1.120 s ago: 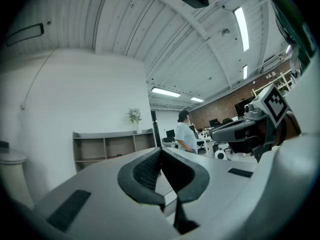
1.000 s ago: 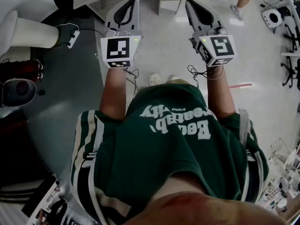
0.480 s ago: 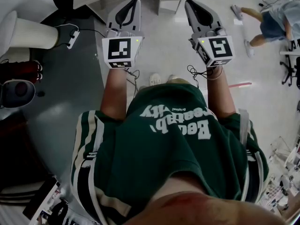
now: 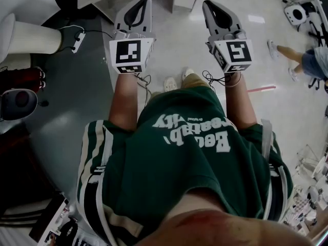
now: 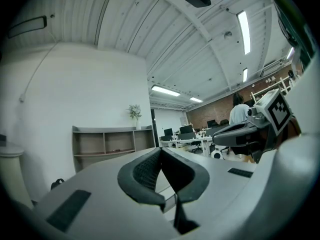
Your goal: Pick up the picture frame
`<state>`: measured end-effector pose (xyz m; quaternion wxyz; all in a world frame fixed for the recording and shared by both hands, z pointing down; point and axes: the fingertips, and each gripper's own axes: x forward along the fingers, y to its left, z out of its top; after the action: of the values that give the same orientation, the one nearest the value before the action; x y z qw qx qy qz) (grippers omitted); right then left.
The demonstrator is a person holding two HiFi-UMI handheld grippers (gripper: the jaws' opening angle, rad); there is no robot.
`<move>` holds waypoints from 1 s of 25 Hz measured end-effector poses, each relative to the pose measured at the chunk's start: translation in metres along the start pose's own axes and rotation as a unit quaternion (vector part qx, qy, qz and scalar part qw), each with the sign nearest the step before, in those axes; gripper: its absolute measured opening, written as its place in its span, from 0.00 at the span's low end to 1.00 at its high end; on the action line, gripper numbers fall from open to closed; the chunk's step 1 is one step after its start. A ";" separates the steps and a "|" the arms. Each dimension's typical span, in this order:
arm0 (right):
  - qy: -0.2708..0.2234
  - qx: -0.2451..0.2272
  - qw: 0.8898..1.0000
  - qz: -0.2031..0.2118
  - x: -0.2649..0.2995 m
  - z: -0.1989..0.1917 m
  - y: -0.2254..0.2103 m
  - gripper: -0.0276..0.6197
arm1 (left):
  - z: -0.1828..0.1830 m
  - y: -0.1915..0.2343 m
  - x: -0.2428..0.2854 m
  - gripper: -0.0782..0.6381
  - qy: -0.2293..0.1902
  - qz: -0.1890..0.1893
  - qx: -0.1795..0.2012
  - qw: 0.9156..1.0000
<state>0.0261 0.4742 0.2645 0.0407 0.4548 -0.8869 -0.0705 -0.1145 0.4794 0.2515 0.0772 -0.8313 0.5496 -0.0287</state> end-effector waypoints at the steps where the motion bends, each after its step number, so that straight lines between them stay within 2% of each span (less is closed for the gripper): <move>1: 0.009 0.000 1.000 -0.006 0.000 -0.002 -0.002 0.09 | -0.001 -0.002 0.003 0.13 0.003 -0.003 -0.001 1.000; 9: 0.045 0.021 0.999 -0.014 0.023 -0.021 -0.025 0.09 | -0.011 0.002 0.036 0.13 0.010 -0.007 0.009 1.000; 13: 0.020 0.026 0.999 0.002 0.040 -0.021 -0.043 0.09 | -0.012 0.000 0.059 0.13 0.019 -0.004 0.009 1.000; 19: 0.021 0.036 0.999 0.022 0.080 -0.030 -0.085 0.09 | -0.013 0.003 0.116 0.13 0.026 0.004 0.021 0.999; 25: 0.023 0.043 0.998 0.040 0.129 -0.048 -0.136 0.09 | -0.024 0.007 0.185 0.13 0.043 0.010 0.050 0.998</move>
<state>0.0664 0.2866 0.2909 0.0445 0.4219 -0.9053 -0.0201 -0.0516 0.3047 0.2669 0.0954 -0.8189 0.5585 -0.0914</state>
